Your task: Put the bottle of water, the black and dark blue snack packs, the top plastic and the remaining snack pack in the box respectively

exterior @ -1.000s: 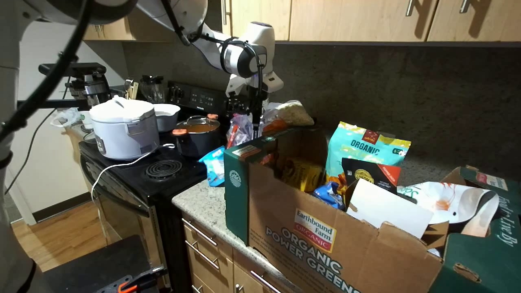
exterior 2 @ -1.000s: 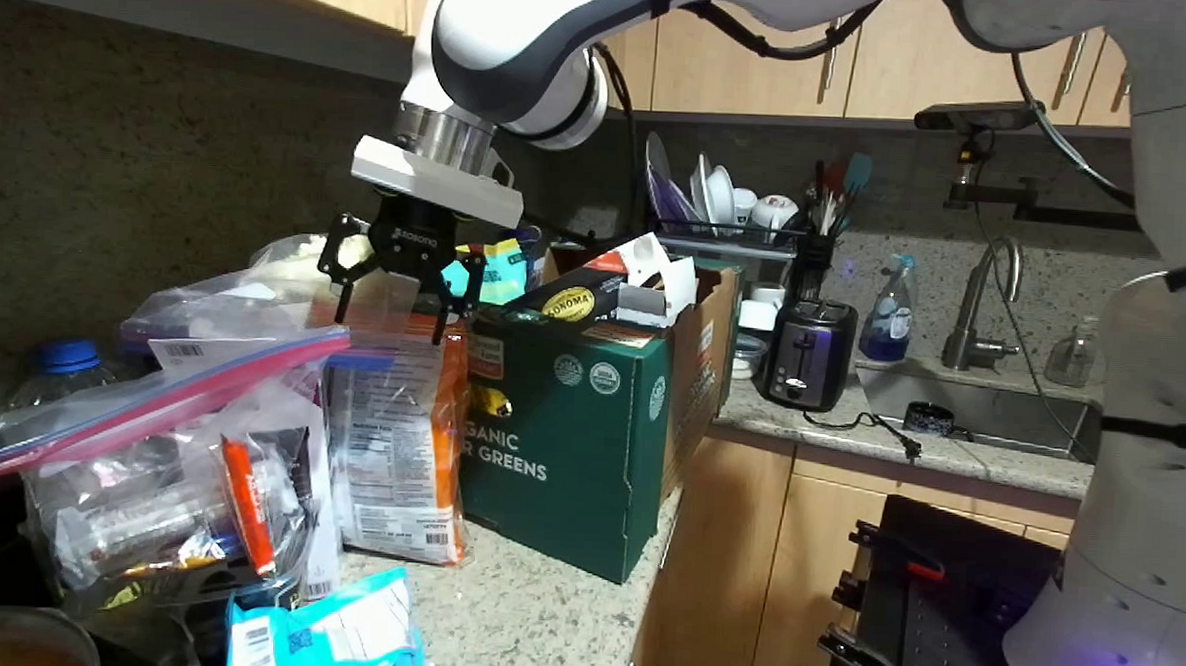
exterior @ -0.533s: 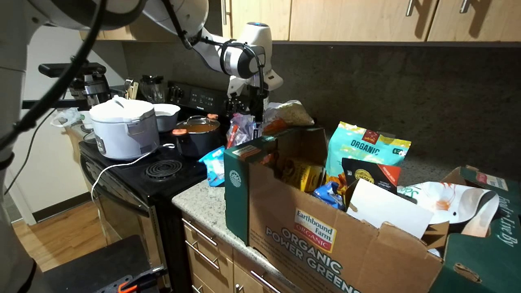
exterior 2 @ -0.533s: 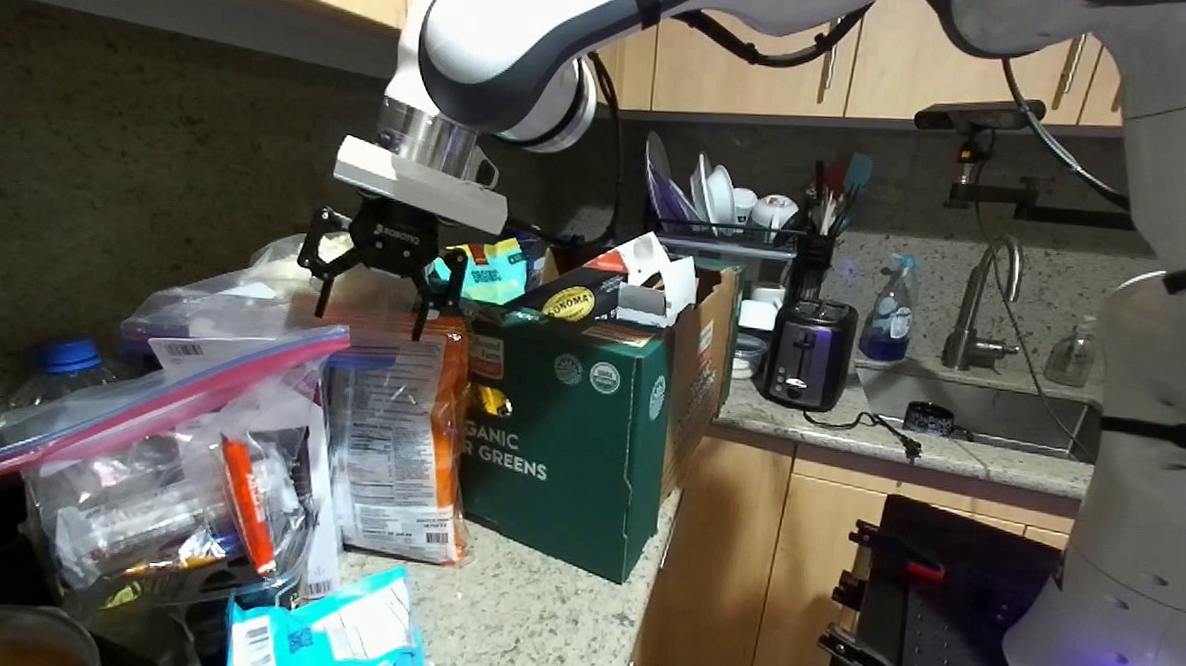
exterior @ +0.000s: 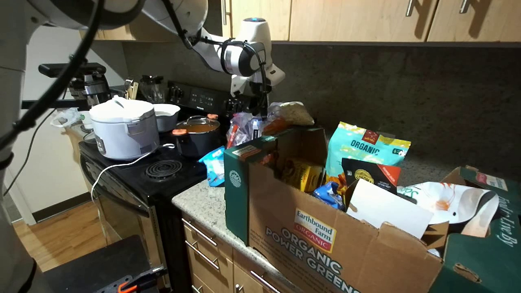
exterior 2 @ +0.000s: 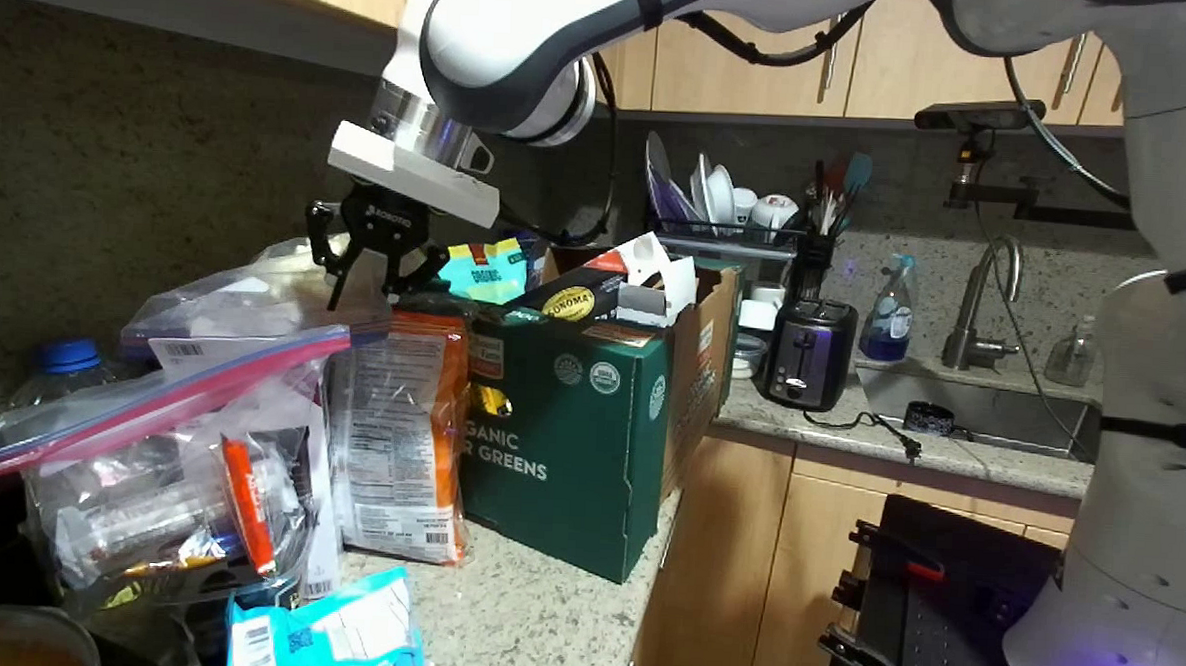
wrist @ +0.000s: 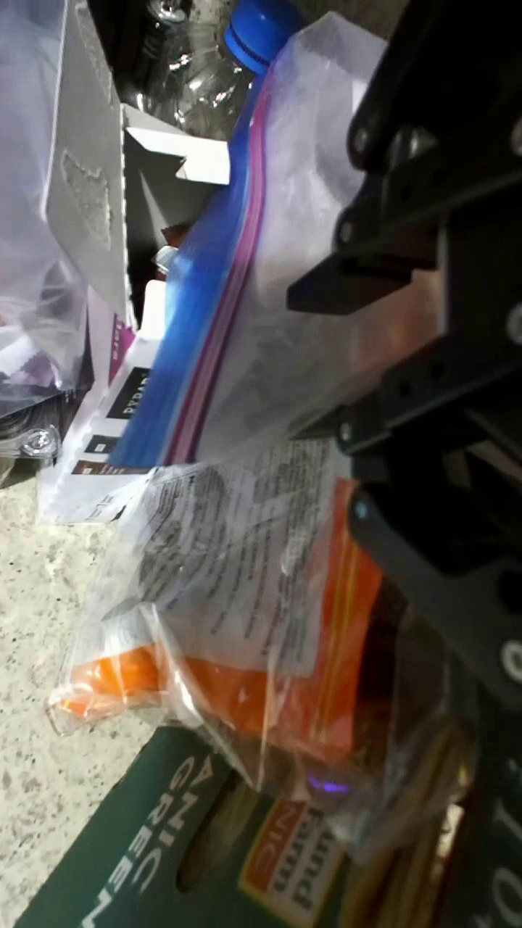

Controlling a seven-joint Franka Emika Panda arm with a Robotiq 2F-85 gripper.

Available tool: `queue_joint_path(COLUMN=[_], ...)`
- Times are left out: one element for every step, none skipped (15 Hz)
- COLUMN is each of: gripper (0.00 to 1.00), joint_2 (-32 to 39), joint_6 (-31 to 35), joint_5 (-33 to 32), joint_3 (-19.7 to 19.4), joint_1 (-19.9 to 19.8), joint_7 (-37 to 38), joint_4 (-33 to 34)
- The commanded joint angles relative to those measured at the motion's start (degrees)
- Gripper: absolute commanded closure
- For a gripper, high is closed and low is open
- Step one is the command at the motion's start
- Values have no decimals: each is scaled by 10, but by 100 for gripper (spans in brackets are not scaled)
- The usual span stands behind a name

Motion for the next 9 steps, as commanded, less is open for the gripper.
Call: queue_joint_path(gripper=[91,98,100,100,100,100,100,100,100], joint_2=[-19,-25,-30,-36,-46,-55,-65,-73,-80], joint_6=[17,22,28,35,43,53,66,75,87], joint_5=[-19,-22,-26,-32,-37,-47,-58,-71,-89], joint_3=[-15,-16,-19,-23,-27,-33,-39,-44,-52], joint_1=[12,12,13,14,15,16,15,15,16], joint_7=[24,27,34,41,50,65,81,98,120], joint_4=[-7,-9,-12,-15,-19,-23,-28,-30,-33])
